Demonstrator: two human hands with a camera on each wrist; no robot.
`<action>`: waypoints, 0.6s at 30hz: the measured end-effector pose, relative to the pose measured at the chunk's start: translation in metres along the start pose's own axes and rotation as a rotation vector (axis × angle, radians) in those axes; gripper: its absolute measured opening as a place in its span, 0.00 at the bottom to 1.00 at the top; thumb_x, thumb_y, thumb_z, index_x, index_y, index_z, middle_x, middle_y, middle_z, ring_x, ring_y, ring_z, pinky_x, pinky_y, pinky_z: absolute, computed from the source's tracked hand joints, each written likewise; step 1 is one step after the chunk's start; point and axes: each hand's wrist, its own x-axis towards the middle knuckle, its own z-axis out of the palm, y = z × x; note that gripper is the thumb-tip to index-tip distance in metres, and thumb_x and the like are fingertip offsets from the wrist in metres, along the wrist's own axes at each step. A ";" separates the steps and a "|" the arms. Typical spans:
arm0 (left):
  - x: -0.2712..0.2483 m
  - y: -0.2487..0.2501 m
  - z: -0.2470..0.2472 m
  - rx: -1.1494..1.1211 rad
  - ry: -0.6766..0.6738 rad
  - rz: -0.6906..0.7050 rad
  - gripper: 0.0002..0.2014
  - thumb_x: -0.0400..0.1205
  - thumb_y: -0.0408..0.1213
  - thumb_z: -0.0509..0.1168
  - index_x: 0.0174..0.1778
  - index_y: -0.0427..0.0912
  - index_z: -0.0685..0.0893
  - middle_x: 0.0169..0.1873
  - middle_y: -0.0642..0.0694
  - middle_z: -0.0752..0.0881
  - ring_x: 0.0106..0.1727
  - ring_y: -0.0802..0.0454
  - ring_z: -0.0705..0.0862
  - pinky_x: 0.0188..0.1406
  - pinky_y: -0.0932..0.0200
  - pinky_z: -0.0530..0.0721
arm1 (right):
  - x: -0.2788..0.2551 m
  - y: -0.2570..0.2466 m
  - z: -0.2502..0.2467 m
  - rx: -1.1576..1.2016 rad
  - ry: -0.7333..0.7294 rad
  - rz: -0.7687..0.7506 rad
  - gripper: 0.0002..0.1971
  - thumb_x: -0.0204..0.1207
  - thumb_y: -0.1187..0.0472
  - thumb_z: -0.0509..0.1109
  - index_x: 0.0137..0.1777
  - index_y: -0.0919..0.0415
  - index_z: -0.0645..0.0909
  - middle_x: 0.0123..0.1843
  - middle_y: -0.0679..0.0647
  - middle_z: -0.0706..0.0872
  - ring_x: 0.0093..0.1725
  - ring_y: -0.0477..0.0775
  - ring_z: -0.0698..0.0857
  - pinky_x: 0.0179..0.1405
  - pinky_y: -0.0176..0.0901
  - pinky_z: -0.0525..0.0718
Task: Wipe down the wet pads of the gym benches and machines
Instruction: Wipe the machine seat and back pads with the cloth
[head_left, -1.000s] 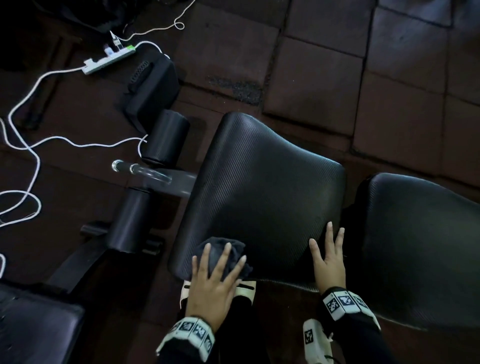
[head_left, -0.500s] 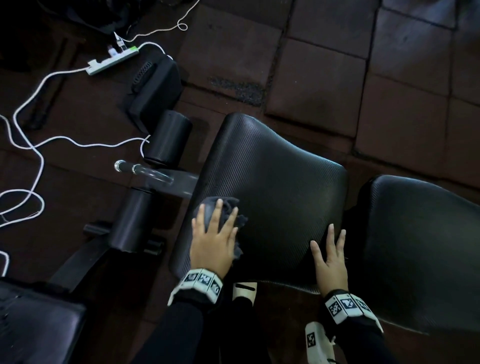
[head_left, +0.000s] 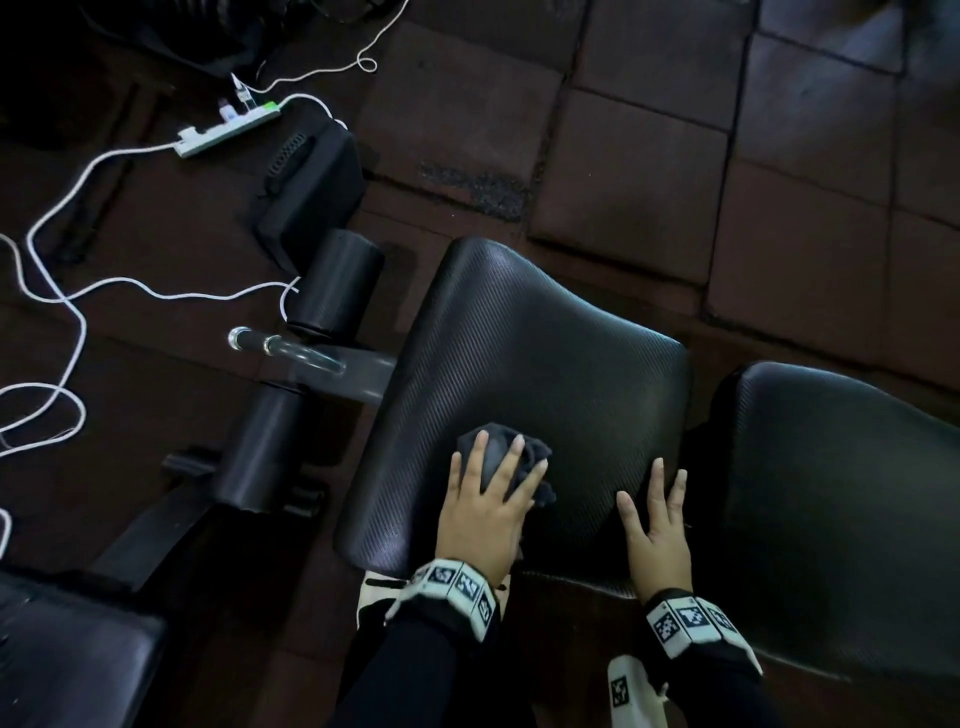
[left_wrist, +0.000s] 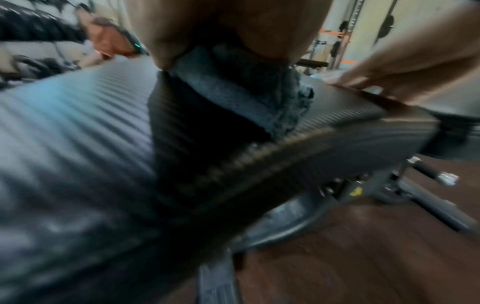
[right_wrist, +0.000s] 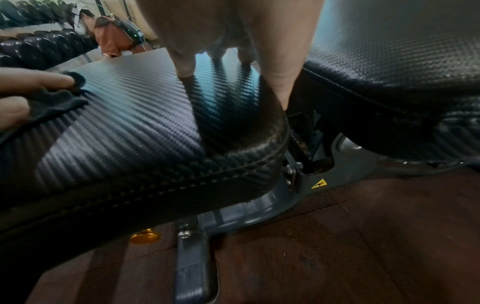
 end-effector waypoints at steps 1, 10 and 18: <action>0.006 -0.004 -0.003 0.002 0.001 -0.009 0.29 0.78 0.48 0.62 0.77 0.59 0.67 0.79 0.48 0.68 0.81 0.35 0.58 0.77 0.32 0.59 | 0.000 0.000 0.000 -0.004 -0.003 0.001 0.31 0.82 0.46 0.57 0.78 0.32 0.43 0.83 0.40 0.35 0.80 0.59 0.61 0.59 0.50 0.73; -0.054 -0.038 -0.003 -0.360 0.204 -0.465 0.29 0.84 0.51 0.50 0.79 0.40 0.62 0.82 0.42 0.55 0.83 0.40 0.50 0.75 0.38 0.57 | -0.004 -0.005 -0.002 -0.031 -0.008 0.015 0.31 0.82 0.47 0.57 0.80 0.35 0.44 0.83 0.41 0.37 0.77 0.60 0.65 0.50 0.44 0.69; -0.098 -0.052 0.002 -0.472 0.294 -0.744 0.27 0.81 0.53 0.51 0.77 0.49 0.69 0.78 0.42 0.66 0.81 0.42 0.60 0.80 0.41 0.53 | -0.001 0.000 0.002 -0.100 0.007 0.001 0.30 0.81 0.43 0.55 0.76 0.29 0.41 0.83 0.40 0.36 0.78 0.62 0.64 0.66 0.59 0.71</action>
